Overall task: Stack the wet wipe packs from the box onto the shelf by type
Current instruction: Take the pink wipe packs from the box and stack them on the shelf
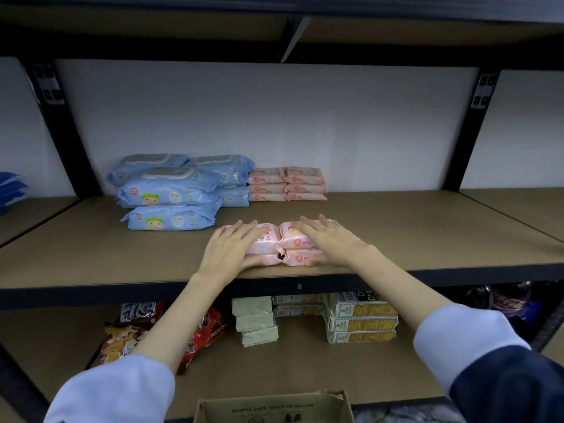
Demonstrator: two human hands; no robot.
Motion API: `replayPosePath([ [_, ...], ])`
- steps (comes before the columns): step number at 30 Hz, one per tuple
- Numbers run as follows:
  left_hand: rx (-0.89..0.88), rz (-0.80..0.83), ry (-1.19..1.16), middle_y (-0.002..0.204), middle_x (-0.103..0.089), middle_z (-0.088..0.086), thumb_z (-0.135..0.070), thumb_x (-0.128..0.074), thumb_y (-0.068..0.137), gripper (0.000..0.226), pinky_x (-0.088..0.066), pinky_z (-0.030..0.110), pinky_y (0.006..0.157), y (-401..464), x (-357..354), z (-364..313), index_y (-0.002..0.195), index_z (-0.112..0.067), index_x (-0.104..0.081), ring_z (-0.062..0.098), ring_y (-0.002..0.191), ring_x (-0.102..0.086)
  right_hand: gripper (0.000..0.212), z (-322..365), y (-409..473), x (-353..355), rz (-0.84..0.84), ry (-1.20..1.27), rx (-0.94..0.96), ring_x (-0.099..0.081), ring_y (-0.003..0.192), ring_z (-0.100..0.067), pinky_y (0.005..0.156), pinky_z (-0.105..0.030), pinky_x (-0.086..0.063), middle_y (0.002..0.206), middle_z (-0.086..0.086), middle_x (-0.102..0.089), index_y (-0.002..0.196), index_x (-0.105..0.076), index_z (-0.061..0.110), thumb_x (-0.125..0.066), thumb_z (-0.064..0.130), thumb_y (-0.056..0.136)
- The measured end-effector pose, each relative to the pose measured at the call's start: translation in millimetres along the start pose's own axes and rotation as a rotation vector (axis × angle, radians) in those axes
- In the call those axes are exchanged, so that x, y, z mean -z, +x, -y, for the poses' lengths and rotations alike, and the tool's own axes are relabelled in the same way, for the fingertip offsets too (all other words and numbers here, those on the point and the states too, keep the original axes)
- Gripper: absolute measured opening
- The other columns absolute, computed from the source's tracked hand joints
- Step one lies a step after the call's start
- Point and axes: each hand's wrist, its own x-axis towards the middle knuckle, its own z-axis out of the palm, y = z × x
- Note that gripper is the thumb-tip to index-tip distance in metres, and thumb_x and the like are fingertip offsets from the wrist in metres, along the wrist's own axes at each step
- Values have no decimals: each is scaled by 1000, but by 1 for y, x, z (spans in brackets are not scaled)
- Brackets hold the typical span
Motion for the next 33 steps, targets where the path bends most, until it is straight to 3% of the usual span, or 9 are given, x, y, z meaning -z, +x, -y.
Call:
replayPosePath([
  [5, -6, 19, -80, 116, -67, 3, -70, -29, 75, 71, -52, 40, 82, 1, 3, -1, 118, -24, -62, 29, 101, -66, 79, 0, -4, -9, -50, 13, -4, -10, 144, -36, 117, -47, -15, 159, -4, -3, 150, -3, 23, -51, 44, 91],
  [9, 49, 128, -140, 146, -40, -2, -85, 5, 63, 102, -30, 36, 105, 0, 20, -4, 140, -33, -36, 23, 135, -38, 79, 1, -7, -7, -75, 39, -15, -9, 145, -32, 118, -46, -13, 159, -3, -3, 150, -3, 26, -50, 47, 90],
  [12, 115, 155, -204, 151, -31, -4, -71, -32, 79, 72, -20, 35, 108, -5, 31, -11, 142, -36, -30, 19, 141, -25, 77, 7, -20, -15, -266, 180, -61, -14, 145, -29, 116, -46, -15, 158, -5, -9, 149, -11, 27, -55, 44, 88],
  [16, 194, -136, -352, 137, -49, -4, -67, -32, 76, 71, -29, 34, 99, -57, 39, -39, 134, -29, -45, 17, 129, -40, 64, 32, -55, -50, -591, 422, -118, -26, 140, -33, 110, -48, -27, 150, -14, -31, 142, -37, 17, -61, 39, 86],
  [19, 280, -99, -544, 132, -51, -7, -61, -39, 81, 61, -25, 27, 96, -119, 24, -70, 132, -27, -47, 12, 123, -40, 55, 61, -81, -95, -716, 434, -133, -33, 136, -36, 107, -46, -30, 145, -17, -38, 135, -46, 14, -56, 40, 87],
  [21, 358, 41, -664, 128, -53, -5, -61, -39, 81, 61, -33, 32, 99, -165, -5, -89, 131, -27, -47, 15, 121, -45, 52, 84, -100, -134, -629, 555, -171, -33, 136, -36, 109, -44, -28, 145, -16, -39, 135, -47, 14, -60, 33, 88],
  [23, 450, 229, -746, 126, -56, 0, -61, -40, 82, 60, -40, 42, 99, -215, -43, -108, 129, -24, -48, 21, 119, -50, 49, 111, -121, -182, -407, 692, -219, -37, 133, -32, 108, -42, -30, 143, -14, -42, 134, -48, 15, -62, 29, 89],
  [28, 761, 675, -929, 117, -61, 13, -21, -59, 90, 38, -45, 33, 90, -321, -116, -154, 124, -7, -54, 28, 111, -58, 50, 166, -164, -301, 263, 865, -340, -48, 123, -31, 98, -35, -38, 132, -16, -51, 133, -47, 10, -61, 29, 89],
  [33, 938, 914, -946, 116, -59, 22, -6, -57, 88, 33, -47, 36, 81, -391, -150, -178, 121, -1, -54, 30, 96, -60, 51, 193, -195, -375, 586, 887, -434, -52, 119, -28, 92, -28, -38, 133, -15, -50, 134, -44, 13, -62, 27, 88],
])
